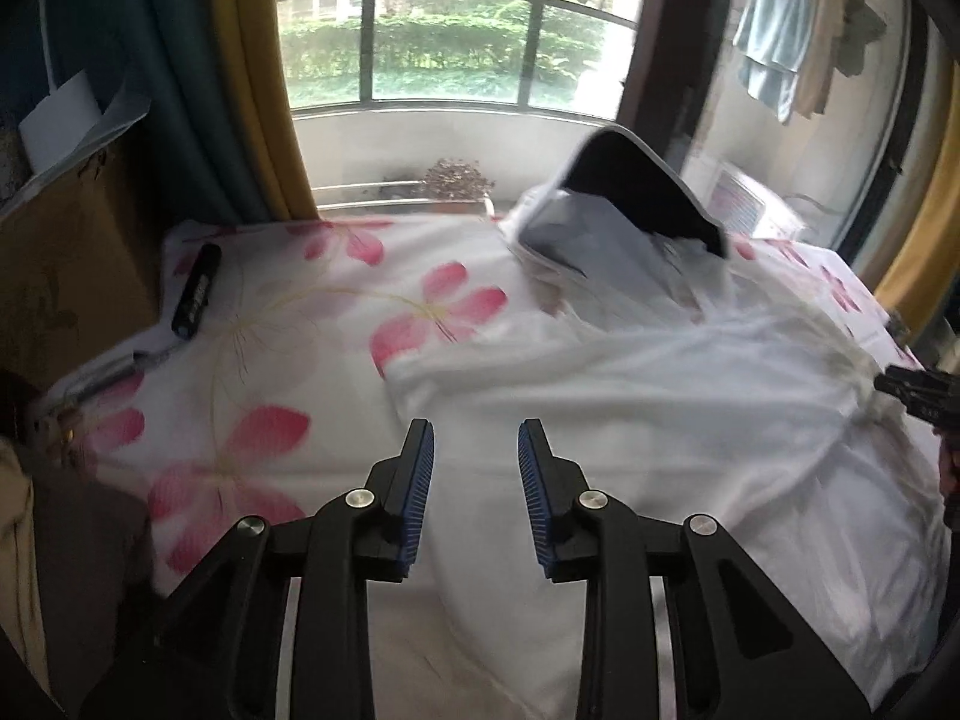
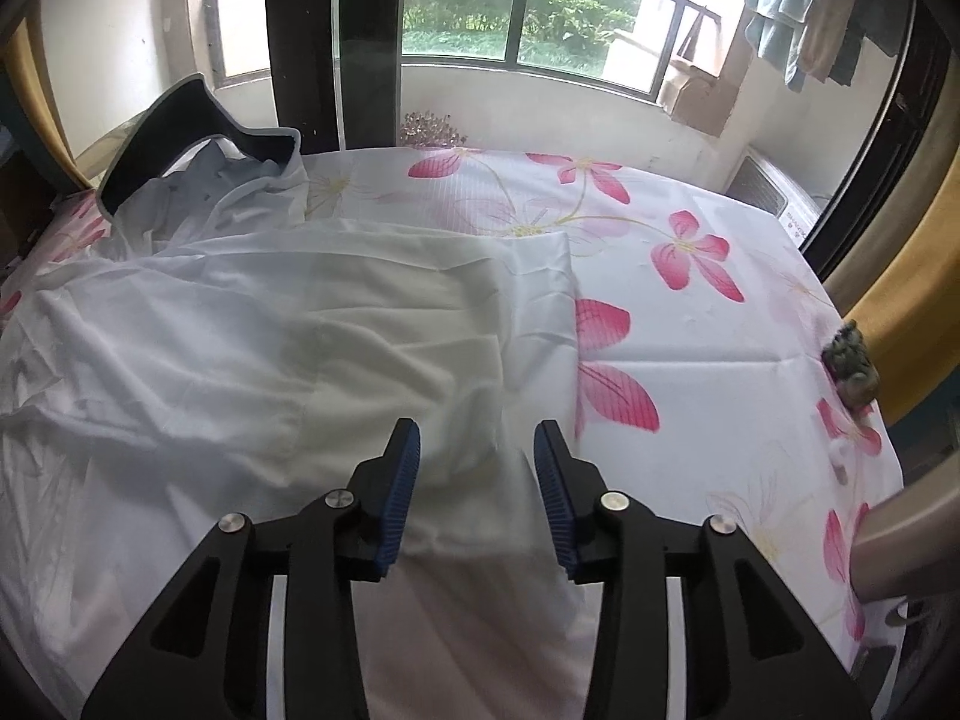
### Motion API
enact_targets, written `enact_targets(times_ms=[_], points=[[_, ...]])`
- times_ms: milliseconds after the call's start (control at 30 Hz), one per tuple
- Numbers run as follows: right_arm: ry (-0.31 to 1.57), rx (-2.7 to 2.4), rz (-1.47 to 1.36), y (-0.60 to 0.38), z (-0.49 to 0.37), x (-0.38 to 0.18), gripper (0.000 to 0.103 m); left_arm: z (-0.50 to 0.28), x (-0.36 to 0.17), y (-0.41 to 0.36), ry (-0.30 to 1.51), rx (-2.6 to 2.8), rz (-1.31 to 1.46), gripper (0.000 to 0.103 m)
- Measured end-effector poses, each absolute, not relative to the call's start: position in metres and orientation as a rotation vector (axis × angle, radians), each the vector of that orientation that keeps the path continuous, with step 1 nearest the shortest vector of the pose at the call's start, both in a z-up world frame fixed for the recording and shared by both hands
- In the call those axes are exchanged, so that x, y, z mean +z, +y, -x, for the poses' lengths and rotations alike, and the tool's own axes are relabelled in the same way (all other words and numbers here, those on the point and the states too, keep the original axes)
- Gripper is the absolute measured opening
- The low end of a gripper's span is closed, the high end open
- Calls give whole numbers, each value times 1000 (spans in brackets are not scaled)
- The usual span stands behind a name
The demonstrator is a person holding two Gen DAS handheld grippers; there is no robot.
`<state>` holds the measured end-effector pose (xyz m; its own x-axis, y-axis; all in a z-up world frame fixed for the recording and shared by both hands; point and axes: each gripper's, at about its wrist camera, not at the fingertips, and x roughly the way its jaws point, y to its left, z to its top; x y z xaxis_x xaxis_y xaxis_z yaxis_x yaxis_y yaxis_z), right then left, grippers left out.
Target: Fold large clothes
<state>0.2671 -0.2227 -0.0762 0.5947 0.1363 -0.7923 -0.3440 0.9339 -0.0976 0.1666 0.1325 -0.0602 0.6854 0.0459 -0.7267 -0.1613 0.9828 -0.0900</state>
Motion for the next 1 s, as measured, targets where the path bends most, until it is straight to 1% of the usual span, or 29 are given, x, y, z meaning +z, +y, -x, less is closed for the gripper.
enact_targets(times_ms=[300, 367, 433, 767, 1000], points=[[926, 243, 218, -252, -230, -83, 42, -108, -78, 121, 854, 118, 211, 32], [936, 235, 214, -259, -222, -86, 42, -91, -80, 119, 858, 115, 227, 43], [948, 225, 211, -266, -213, -89, 42, -78, -81, 116, 865, 110, 224, 46], [983, 169, 176, -307, -167, -101, 43, -21, -103, 101, 944, 108, 188, 48], [976, 140, 160, -331, -139, -101, 43, 10, -104, 102, 939, 159, 133, 48]])
